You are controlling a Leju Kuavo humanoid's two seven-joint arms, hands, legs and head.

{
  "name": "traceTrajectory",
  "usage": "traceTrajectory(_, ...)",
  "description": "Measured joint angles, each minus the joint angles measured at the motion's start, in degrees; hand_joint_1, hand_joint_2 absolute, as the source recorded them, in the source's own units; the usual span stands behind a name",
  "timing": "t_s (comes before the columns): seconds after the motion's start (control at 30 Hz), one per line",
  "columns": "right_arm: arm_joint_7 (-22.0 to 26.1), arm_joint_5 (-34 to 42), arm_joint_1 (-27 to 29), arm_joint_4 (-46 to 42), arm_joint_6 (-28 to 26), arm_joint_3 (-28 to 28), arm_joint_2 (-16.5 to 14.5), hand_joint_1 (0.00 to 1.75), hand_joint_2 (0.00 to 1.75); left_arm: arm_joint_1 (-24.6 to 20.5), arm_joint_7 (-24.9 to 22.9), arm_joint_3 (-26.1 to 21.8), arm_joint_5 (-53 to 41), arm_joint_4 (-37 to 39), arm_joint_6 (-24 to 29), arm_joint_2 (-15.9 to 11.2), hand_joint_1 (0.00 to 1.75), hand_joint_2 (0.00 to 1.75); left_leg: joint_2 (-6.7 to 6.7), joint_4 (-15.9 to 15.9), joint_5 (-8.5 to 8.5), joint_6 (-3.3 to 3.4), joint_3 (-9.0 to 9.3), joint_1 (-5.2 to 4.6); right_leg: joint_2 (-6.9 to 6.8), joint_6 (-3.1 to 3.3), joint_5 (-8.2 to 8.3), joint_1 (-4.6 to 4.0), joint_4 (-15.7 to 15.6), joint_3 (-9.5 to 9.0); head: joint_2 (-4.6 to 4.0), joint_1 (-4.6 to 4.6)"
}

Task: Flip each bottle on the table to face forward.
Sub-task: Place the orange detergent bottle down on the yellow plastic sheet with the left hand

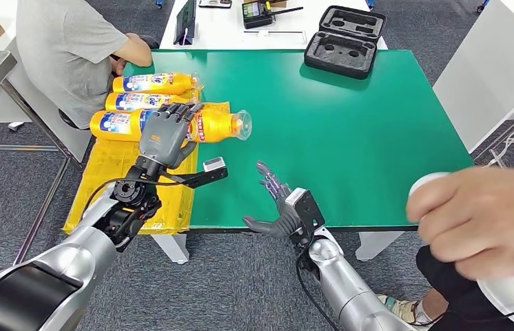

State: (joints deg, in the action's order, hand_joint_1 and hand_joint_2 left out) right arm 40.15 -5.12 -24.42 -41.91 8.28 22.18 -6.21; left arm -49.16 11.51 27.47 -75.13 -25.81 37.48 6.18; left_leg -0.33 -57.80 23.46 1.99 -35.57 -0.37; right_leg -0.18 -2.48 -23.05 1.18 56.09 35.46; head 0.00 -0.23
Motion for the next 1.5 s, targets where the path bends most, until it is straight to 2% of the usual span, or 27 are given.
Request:
traceTrajectory(0.1,0.0,0.3,0.0,0.4,0.5,0.0,-0.1,0.0,1.75,-1.2,-2.0,0.0,-0.8,2.4,-1.7,-0.1,1.75,1.75,0.0,0.0,0.0,0.0,0.0,0.0,0.0,0.0,0.0,0.0,0.0,0.0,0.0,0.0)
traceTrajectory(0.17,0.0,0.7,-0.1,0.6,1.0,0.0,-0.2,0.0,1.75,-2.1,-4.0,0.1,-1.5,3.8,-5.1,-0.1,1.75,1.75,0.0,0.0,0.0,0.0,0.0,0.0,0.0,0.0,0.0,0.0,0.0,0.0,0.0,0.0)
traceTrajectory(0.4,0.0,1.2,-0.4,1.6,2.5,0.0,-0.2,0.0,1.75,-4.2,-11.9,0.1,-3.0,7.9,-25.5,-1.6,1.75,1.75,0.03,0.0,-0.02,-0.02,0.0,0.01,0.02,0.0,0.0,-0.01,0.0,0.0,0.0,-0.01)
traceTrajectory(0.5,0.0,1.5,-0.4,2.0,3.0,0.0,-0.2,0.0,1.75,-4.3,-12.7,0.1,-3.8,8.9,-28.0,-2.8,1.75,1.75,0.01,0.0,-0.02,-0.02,0.0,0.03,0.01,0.0,0.0,-0.02,0.0,0.01,0.0,-0.01)
traceTrajectory(0.67,0.0,1.7,-0.4,2.7,3.0,0.0,-0.2,0.0,1.75,-4.0,-13.8,0.1,-5.1,10.1,-27.9,-4.4,1.75,1.75,0.01,0.0,-0.02,-0.02,-0.01,0.03,0.01,0.01,0.0,-0.01,0.0,0.01,0.0,0.01)
traceTrajectory(0.7,0.0,1.7,-0.4,2.8,3.0,0.0,-0.3,0.0,1.75,-3.9,-14.0,0.1,-5.6,10.3,-27.7,-4.6,1.69,1.75,0.01,0.0,-0.02,-0.02,-0.01,0.02,0.01,0.01,0.0,-0.01,0.0,0.01,0.0,0.01)
traceTrajectory(0.83,0.0,1.8,-0.3,3.1,3.0,0.0,-0.4,0.0,1.75,-3.5,-12.7,0.9,-8.6,10.9,-23.9,-5.6,0.07,1.75,0.0,0.0,-0.02,-0.02,-0.01,0.02,0.0,0.0,0.0,-0.01,0.0,0.01,0.0,0.01)
traceTrajectory(0.97,0.0,1.8,-0.2,3.1,2.8,-0.2,-0.4,0.0,1.75,-3.4,-11.1,3.1,-11.8,11.3,-18.9,-6.3,0.0,1.75,0.01,0.0,-0.02,-0.02,-0.01,0.02,0.01,0.0,0.0,-0.01,0.0,0.01,0.0,0.0)
traceTrajectory(1.17,0.0,1.9,0.1,3.1,2.5,-0.5,-0.5,0.0,1.75,-3.4,-10.0,5.1,-13.3,11.7,-17.4,-6.8,0.0,1.75,0.01,0.0,-0.02,-0.02,-0.01,0.02,0.01,0.0,0.0,-0.01,0.0,0.01,0.0,0.01)
traceTrajectory(1.2,0.0,1.9,0.1,3.1,2.5,-0.5,-0.5,0.0,1.75,-3.3,-9.8,5.3,-13.4,11.8,-17.4,-6.9,0.1,1.75,0.01,0.0,-0.02,-0.02,-0.01,0.02,0.01,0.0,0.0,-0.01,0.0,0.01,0.0,0.01)
traceTrajectory(1.23,0.0,1.9,0.1,3.1,2.5,-0.5,-0.5,0.0,1.75,-3.3,-9.7,5.5,-13.3,11.8,-17.4,-6.9,0.31,1.75,0.01,0.0,-0.02,-0.02,-0.01,0.03,0.01,0.0,0.0,-0.01,0.0,0.01,0.0,0.01)
traceTrajectory(1.3,0.0,2.0,0.1,3.2,2.5,-0.5,-0.6,0.0,1.75,-3.2,-9.7,5.6,-12.9,12.0,-18.6,-6.9,0.31,1.75,0.01,0.0,-0.02,-0.02,0.0,0.03,0.01,0.0,0.0,-0.01,0.0,0.01,0.0,0.01)
traceTrajectory(1.33,0.0,2.0,0.1,3.2,2.5,-0.5,-0.6,0.0,1.75,-3.2,-9.8,5.7,-12.7,12.2,-19.8,-6.9,0.21,1.75,0.01,0.0,-0.02,-0.02,0.0,0.03,0.01,0.0,0.0,-0.01,0.0,0.01,0.0,0.01)
traceTrajectory(1.37,0.0,2.0,0.1,3.2,2.6,-0.5,-0.6,0.0,1.75,-3.1,-10.2,5.7,-12.5,12.3,-21.1,-6.9,0.0,1.75,0.01,0.0,-0.02,-0.02,0.0,0.03,0.01,0.0,0.0,-0.01,0.0,0.01,0.0,0.01)
traceTrajectory(1.4,0.0,2.1,0.1,3.3,2.6,-0.5,-0.6,0.0,1.75,-3.1,-10.8,5.8,-12.4,12.4,-22.4,-6.9,0.0,1.75,0.01,0.0,-0.02,-0.02,0.0,0.03,0.01,0.0,0.0,-0.01,0.0,0.01,0.0,0.01)
traceTrajectory(1.5,0.0,2.1,0.0,3.4,2.5,-0.5,-0.6,0.0,1.75,-3.0,-13.4,5.9,-12.0,12.6,-24.4,-7.0,0.0,0.44,0.0,0.0,-0.02,-0.02,0.0,0.03,0.0,0.0,0.0,-0.01,0.0,0.01,0.0,0.01)
